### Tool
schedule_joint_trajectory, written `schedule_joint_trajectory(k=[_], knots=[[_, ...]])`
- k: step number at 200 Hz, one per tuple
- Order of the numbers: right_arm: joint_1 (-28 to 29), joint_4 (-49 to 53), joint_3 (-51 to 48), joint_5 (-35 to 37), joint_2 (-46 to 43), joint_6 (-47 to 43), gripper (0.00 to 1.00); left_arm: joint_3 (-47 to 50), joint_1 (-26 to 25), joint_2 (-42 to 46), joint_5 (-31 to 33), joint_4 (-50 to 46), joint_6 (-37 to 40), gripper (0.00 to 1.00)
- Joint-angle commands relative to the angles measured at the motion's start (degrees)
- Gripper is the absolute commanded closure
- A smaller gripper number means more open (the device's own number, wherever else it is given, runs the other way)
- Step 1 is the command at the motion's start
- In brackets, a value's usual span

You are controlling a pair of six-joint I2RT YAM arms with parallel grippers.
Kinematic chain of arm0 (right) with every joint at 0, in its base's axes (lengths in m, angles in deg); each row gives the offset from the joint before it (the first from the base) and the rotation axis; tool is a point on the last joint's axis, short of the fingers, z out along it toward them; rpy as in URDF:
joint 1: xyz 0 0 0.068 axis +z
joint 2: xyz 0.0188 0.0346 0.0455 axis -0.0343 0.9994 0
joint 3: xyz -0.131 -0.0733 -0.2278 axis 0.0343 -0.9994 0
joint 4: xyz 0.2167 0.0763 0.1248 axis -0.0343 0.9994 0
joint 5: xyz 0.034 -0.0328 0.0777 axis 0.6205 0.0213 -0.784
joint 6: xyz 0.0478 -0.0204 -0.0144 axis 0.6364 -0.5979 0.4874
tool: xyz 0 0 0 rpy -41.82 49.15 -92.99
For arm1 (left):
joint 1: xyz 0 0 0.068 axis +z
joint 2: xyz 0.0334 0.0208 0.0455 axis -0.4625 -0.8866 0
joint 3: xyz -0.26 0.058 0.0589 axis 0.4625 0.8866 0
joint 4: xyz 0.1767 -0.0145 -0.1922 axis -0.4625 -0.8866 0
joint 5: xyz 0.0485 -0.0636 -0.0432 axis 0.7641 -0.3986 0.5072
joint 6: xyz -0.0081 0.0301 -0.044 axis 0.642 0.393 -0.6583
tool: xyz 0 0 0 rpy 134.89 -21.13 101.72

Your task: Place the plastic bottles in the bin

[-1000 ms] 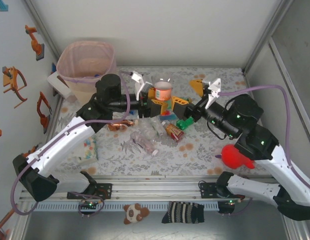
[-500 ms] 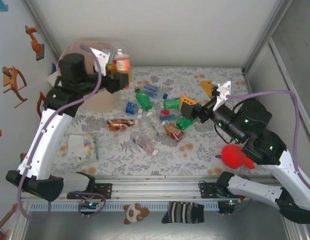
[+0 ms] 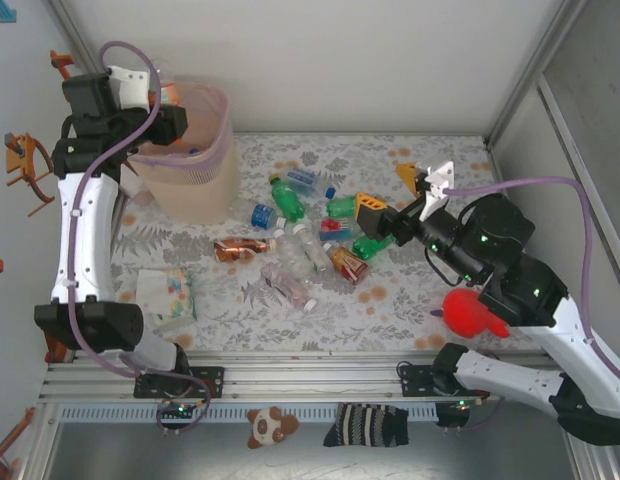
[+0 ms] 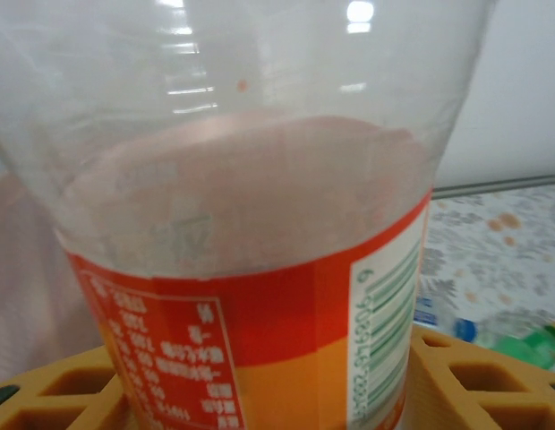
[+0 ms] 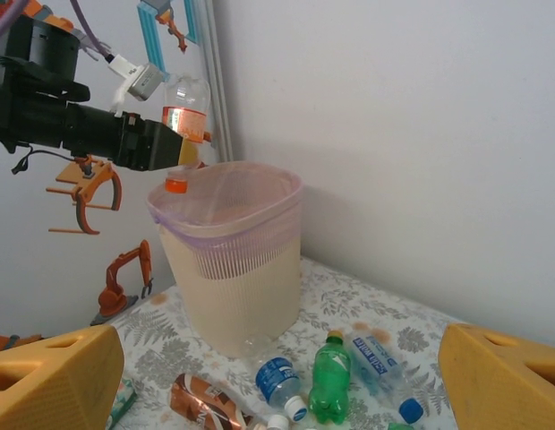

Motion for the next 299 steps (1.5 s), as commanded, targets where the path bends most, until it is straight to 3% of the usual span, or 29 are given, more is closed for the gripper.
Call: schedule_joint_trajectory(k=[1, 63, 153, 232, 299], knots=[[-0.2, -0.4, 0.6, 0.7, 0.0, -0.2, 0.10, -3.4, 1.7, -2.9, 2.5, 1.2, 2.6, 0.46], [-0.1, -0.5, 0.2, 1.1, 0.3, -0.4, 0.10, -10.7, 2.5, -15.7, 14.2, -3.6, 11.6, 0.47], [-0.2, -0.9, -1.5, 1.8, 0.1, -0.6, 0.10, -20.6, 2.3, -32.9, 16.6, -20.0, 12.7, 0.45], [-0.1, -0.4, -2.5, 2.3, -0.7, -0.1, 0.10, -22.3, 2.4, -35.8, 14.9, -22.5, 10.3, 0.25], [-0.1, -0.1, -3.0, 3.0, -1.6, 0.0, 0.10, -25.5, 1.8, -34.0, 12.5, -23.1, 8.7, 0.21]])
